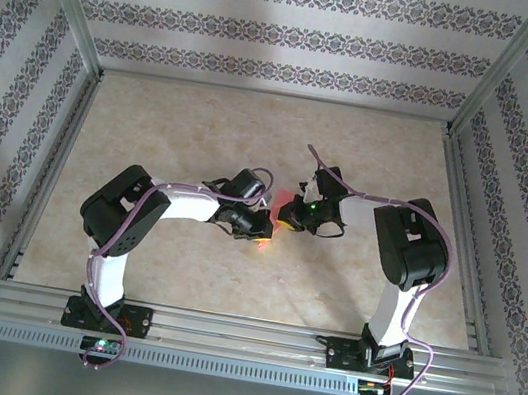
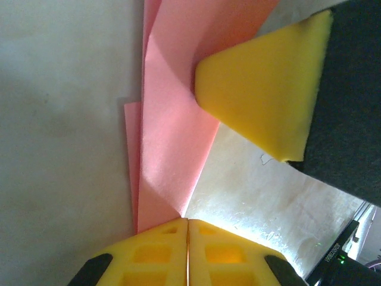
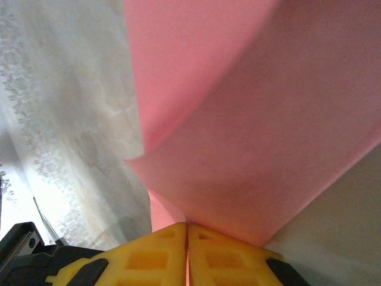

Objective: Fold a paper plane with a square sheet of paper (pick it up from the middle)
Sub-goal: Fold the wing for the fifth time at the center of the table.

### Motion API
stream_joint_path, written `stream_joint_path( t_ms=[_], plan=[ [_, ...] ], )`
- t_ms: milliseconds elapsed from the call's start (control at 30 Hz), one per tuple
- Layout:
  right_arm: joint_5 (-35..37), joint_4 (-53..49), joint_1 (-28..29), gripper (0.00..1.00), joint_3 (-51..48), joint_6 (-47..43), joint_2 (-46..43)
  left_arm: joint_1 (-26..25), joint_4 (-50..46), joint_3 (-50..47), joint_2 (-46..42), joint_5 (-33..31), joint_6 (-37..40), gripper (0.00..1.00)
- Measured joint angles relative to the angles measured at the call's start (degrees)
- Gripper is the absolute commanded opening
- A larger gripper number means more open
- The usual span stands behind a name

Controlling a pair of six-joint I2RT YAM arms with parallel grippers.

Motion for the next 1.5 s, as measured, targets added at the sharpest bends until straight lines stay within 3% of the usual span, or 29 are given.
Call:
stream_joint_path(
  t_ms=[700, 1500],
  plan=[
    [0.0, -0.46, 0.0, 0.11, 0.28, 0.07, 0.22, -2.32, -0.7, 0.0, -0.33, -3.63, 0.15, 0.08],
    [-0.46, -1.64, -0.33, 0.11, 1.03, 0.13, 0.76, -5.84, -8.09, -1.03, -3.21, -4.94, 1.4, 0.08]
  ],
)
